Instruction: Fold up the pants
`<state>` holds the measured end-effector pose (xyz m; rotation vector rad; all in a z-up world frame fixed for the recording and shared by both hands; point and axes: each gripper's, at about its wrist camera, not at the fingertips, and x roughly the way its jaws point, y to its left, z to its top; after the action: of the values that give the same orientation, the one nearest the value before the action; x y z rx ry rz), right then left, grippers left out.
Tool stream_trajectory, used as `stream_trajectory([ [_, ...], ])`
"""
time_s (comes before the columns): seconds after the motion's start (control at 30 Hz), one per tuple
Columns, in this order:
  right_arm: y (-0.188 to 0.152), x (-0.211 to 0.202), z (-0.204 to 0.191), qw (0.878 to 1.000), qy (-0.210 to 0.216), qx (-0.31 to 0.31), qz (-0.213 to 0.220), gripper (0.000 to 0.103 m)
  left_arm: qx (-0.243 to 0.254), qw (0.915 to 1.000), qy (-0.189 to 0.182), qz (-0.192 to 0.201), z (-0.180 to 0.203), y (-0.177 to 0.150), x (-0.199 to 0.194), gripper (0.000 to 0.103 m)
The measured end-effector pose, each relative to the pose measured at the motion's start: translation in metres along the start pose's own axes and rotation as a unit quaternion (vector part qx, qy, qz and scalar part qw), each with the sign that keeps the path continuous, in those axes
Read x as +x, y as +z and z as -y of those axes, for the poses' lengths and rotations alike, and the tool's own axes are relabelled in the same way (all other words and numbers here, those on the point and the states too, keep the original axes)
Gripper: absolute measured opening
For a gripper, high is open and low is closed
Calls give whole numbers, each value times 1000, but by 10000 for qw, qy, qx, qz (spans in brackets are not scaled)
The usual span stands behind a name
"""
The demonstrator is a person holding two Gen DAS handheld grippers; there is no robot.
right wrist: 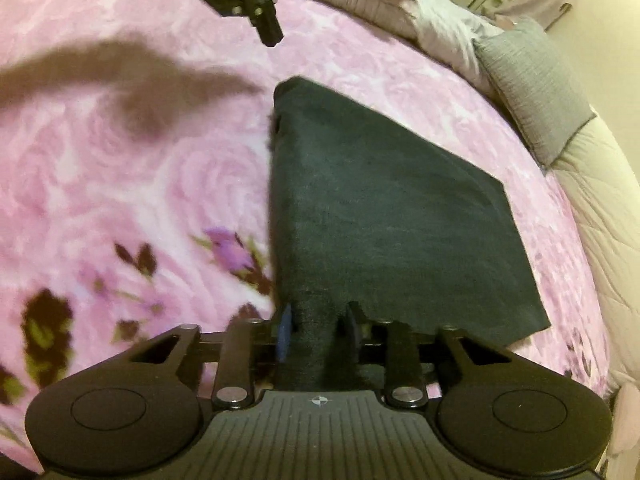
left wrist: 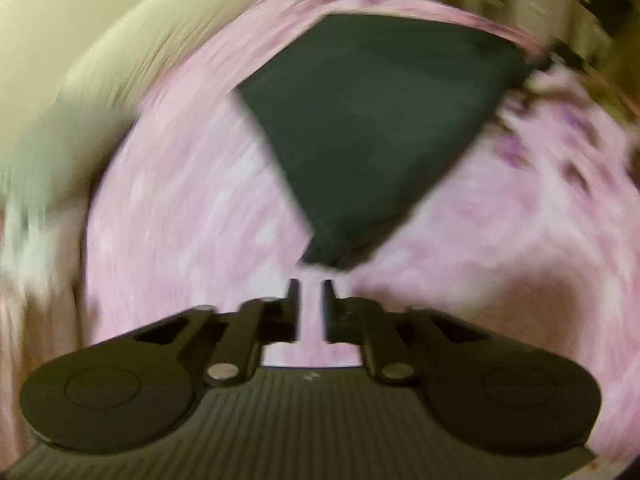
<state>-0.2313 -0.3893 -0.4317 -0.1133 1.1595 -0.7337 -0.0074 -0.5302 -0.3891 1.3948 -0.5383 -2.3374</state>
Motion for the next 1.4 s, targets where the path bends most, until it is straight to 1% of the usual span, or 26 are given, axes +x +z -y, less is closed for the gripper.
stream_trajectory([
  [0.03, -1, -4, -5, 9999, -90, -98, 42, 57, 387, 9992, 33, 118, 13, 3, 0, 35],
  [0.07, -1, -6, -11, 9996, -165, -227, 77, 61, 768, 9967, 28, 272, 25, 7, 2, 37],
  [0.17, -1, 3, -24, 9983, -238, -527, 75, 63, 1543, 9865, 183, 525, 50, 16, 22, 37],
  [0.23, 2, 11, -29, 9973, -301, -656, 102, 63, 1937, 9792, 164, 586, 60, 18, 36, 35],
  [0.27, 3, 18, -31, 9967, -305, -748, 36, 62, 2125, 9754, 188, 553, 63, 18, 45, 33],
  [0.3, 2, 24, -32, 9964, -307, -789, -16, 54, 2232, 9727, 345, 536, 65, 16, 52, 29],
  [0.33, 2, 31, -31, 9964, -322, -783, -91, 40, 2286, 9712, 466, 484, 63, 14, 57, 24],
  [0.4, -2, 33, -28, 9957, -429, -811, -84, 28, 2178, 9739, 508, 383, 50, 5, 68, 24],
  [0.43, -5, 31, -26, 9955, -445, -837, -50, 26, 2115, 9756, 517, 286, 43, 1, 73, 21],
  [0.47, -9, 29, -25, 9953, -473, -848, -68, 26, 2035, 9776, 529, 119, 38, -2, 77, 13],
  [0.5, -15, 26, -23, 9954, -514, -804, -59, 25, 1906, 9799, 577, -56, 32, -5, 83, 12],
  [0.57, -28, 21, -22, 9955, -572, -755, -97, 24, 1684, 9835, 619, -227, 26, -9, 87, 1],
  [0.7, -35, 12, -22, 9957, -610, -694, -112, 25, 1286, 9889, 655, -344, 20, -13, 76, 2],
  [0.77, -33, 7, -20, 9957, -584, -686, -191, 25, 948, 9923, 678, -413, 16, -13, 62, 4],
  [0.9, -32, -6, -23, 9950, -589, -724, -341, 37, 287, 9958, 720, -481, 20, -4, 30, 10],
  [0.93, -31, -9, -26, 9946, -588, -768, -365, 39, 164, 9963, 684, -495, 23, -3, 21, 11],
  [1.0, -29, -14, -31, 9951, -488, -761, -406, 40, -342, 9967, 471, -570, 29, 4, 8, 15],
  [1.03, -28, -17, -31, 9957, -434, -684, -442, 41, -632, 9954, 368, -616, 32, 7, 1, 22],
  [1.07, -26, -20, -31, 9967, -376, -542, -477, 42, -986, 9925, 273, -668, 35, 12, -5, 27],
  [1.1, -24, -24, -28, 9976, -296, -334, -521, 44, -1357, 9879, 190, -732, 35, 16, -11, 29],
  [1.13, -21, -29, -23, 9981, -190, -64, -584, 46, -1748, 9814, 125, -791, 37, 19, -20, 31],
  [1.17, -19, -34, -17, 9976, -73, 223, -648, 47, -2213, 9714, 93, -858, 36, 24, -26, 35],
  [1.23, -15, -45, -1, 9924, 169, 922, -797, 52, -2876, 9524, 39, -1012, 35, 30, -37, 39],
  [1.3, -13, -55, 17, 9813, 377, 1646, -925, 55, -3620, 9257, -79, -1091, 35, 33, -54, 42],
  [1.33, -13, -61, 27, 9733, 460, 2027, -968, 56, -3923, 9128, -104, -1136, 35, 34, -61, 46],
  [1.4, -13, -73, 42, 9598, 555, 2559, -1009, 57, -4521, 8829, -106, -1261, 31, 35, -72, 47],
])
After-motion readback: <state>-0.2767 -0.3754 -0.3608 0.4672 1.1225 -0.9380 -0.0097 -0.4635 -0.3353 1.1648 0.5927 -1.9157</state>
